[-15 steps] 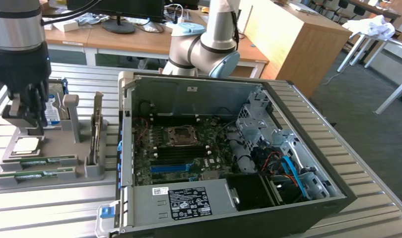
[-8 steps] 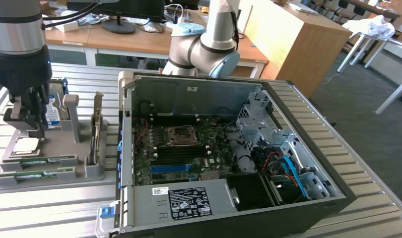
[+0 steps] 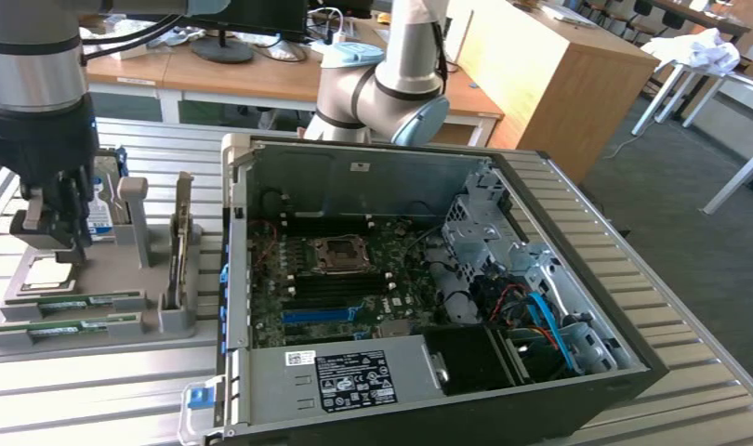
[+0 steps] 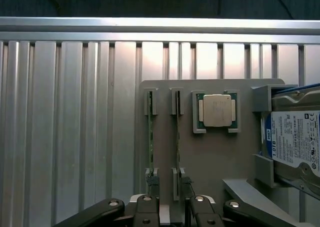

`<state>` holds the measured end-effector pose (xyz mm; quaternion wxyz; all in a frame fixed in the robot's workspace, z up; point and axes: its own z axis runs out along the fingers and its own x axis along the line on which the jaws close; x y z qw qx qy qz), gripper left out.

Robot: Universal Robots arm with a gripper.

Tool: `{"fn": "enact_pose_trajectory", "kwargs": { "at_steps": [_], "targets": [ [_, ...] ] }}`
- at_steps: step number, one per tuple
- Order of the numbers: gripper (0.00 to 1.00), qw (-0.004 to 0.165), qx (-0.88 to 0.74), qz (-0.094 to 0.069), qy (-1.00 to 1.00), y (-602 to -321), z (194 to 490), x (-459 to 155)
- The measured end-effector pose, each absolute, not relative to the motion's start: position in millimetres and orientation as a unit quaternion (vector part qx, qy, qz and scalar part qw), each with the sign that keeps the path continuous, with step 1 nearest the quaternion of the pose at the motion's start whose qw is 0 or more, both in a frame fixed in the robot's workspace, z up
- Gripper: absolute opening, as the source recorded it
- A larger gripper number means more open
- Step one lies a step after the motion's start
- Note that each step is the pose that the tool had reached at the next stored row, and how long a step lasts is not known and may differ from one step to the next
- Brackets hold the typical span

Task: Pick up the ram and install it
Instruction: 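Pick up the ram and move it above insertion slot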

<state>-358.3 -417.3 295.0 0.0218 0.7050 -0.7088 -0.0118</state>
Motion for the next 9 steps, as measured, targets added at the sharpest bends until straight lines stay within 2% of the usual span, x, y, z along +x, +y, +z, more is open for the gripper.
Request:
{"fn": "enact_pose_trajectory", "kwargs": {
  "at_steps": [9],
  "targets": [
    [0.30,0.022,0.705,-0.012,-0.709,-417.3,287.2,-358.3]
  ]
}}
